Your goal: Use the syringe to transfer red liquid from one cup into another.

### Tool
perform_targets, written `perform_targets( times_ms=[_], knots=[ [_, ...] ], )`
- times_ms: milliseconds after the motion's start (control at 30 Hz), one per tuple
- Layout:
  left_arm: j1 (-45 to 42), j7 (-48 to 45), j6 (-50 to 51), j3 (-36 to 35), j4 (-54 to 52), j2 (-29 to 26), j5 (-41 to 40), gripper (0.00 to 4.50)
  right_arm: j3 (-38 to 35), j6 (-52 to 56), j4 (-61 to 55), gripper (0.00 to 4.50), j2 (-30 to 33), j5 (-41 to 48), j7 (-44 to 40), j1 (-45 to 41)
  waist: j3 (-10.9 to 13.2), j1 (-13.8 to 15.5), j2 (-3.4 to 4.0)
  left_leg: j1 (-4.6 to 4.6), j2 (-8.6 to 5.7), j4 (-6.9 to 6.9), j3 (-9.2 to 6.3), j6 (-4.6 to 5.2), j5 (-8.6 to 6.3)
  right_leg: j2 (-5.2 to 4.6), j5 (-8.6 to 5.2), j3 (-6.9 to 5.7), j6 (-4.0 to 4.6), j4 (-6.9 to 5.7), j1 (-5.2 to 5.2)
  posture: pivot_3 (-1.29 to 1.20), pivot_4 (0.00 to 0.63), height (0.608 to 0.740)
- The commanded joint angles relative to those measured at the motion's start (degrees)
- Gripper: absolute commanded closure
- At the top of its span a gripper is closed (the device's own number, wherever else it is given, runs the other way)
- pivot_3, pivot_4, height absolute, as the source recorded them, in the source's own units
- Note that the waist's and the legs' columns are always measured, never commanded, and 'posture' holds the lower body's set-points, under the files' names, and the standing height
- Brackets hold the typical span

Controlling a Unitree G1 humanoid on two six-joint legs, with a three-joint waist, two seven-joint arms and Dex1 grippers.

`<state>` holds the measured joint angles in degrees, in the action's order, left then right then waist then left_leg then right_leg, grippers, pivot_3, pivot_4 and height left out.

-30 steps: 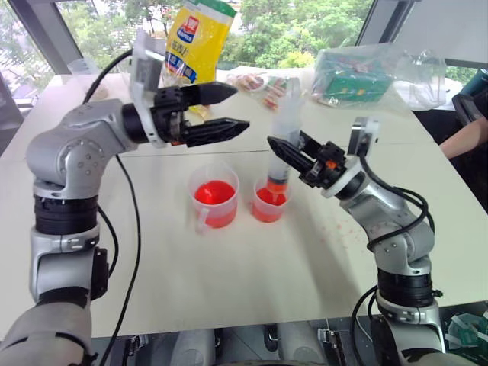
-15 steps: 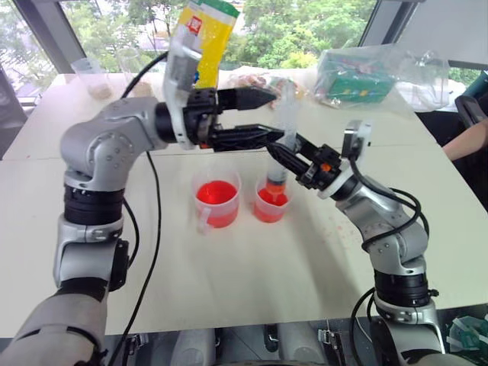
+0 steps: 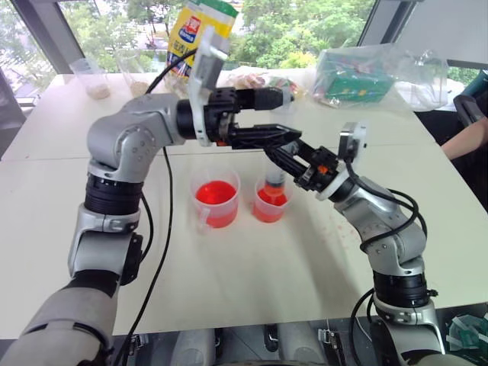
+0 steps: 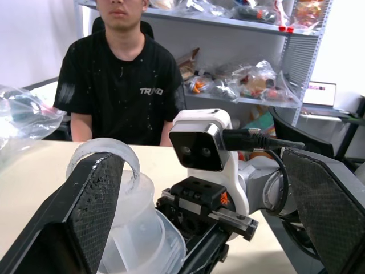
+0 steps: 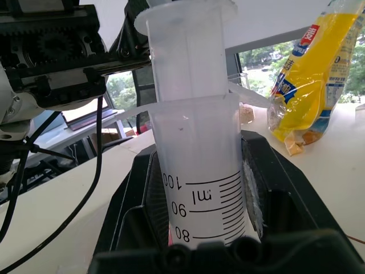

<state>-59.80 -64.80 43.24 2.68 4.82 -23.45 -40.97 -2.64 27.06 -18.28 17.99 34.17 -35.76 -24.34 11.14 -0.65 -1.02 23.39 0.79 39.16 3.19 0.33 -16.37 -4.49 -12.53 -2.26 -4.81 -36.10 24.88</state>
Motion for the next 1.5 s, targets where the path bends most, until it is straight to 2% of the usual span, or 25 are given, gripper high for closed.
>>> perform_targets(
  times_ms=[33, 200, 233, 733, 1367, 1500],
  knots=[
    [-1.6, -1.1, -0.7, 0.9, -0.2, 0.7, 0.7, 1.83, -0.4, -1.7, -2.5, 3.15, -0.1, 0.4, 0.0, -0.4, 0.0, 0.0, 0.0, 0.0, 0.0, 0.0, 0.0, 0.0, 0.0, 0.0, 0.0, 0.0, 0.0, 0.0, 0.0, 0.0, 0.15, 0.74],
    [-1.6, -1.7, -1.0, 1.1, 0.4, 1.6, 1.7, 4.32, -0.3, -1.6, -3.0, 3.15, 0.0, 0.3, 0.0, -0.4, 0.0, 0.0, 0.0, 0.0, 0.0, 0.0, 0.0, 0.0, 0.0, 0.0, 0.0, 0.0, 0.0, 0.0, 0.0, 0.0, 0.15, 0.74],
    [-1.6, -1.8, -1.0, 1.3, 0.5, 1.8, 1.9, 4.44, -0.3, -1.5, -3.3, 3.15, 0.1, 0.3, 0.0, -0.4, 0.0, 0.0, 0.0, 0.0, 0.0, 0.0, -0.01, 0.0, 0.0, 0.0, 0.0, 0.0, 0.0, 0.0, 0.0, 0.0, 0.15, 0.74],
    [1.1, -3.7, -3.3, 4.1, 1.9, 4.2, 6.0, 4.44, -3.4, 1.0, -6.6, 3.15, 1.9, 2.9, 2.5, -2.9, 0.0, 0.0, 0.0, 0.0, 0.0, 0.0, -0.01, 0.0, 0.0, 0.0, 0.0, 0.0, 0.0, 0.0, 0.0, 0.0, 0.15, 0.74],
    [2.0, -3.2, -1.2, 4.1, 0.6, 4.3, 6.2, 4.44, -4.1, 1.6, -5.9, 3.15, 2.2, 3.8, 3.0, -5.1, 0.0, 0.0, 0.0, 0.0, 0.0, 0.0, -0.01, 0.0, 0.0, 0.0, 0.0, 0.0, 0.0, 0.0, 0.0, 0.0, 0.15, 0.74],
    [-0.3, -2.2, -0.7, 2.0, 2.5, 3.8, 6.1, 3.21, -3.0, 1.5, -5.8, 3.15, 1.5, 3.6, 2.5, -2.6, 0.0, 0.1, 0.0, 0.01, 0.0, 0.0, -0.01, 0.0, 0.0, 0.0, 0.0, 0.0, 0.0, 0.0, 0.0, 0.0, 0.15, 0.74]
  ],
)
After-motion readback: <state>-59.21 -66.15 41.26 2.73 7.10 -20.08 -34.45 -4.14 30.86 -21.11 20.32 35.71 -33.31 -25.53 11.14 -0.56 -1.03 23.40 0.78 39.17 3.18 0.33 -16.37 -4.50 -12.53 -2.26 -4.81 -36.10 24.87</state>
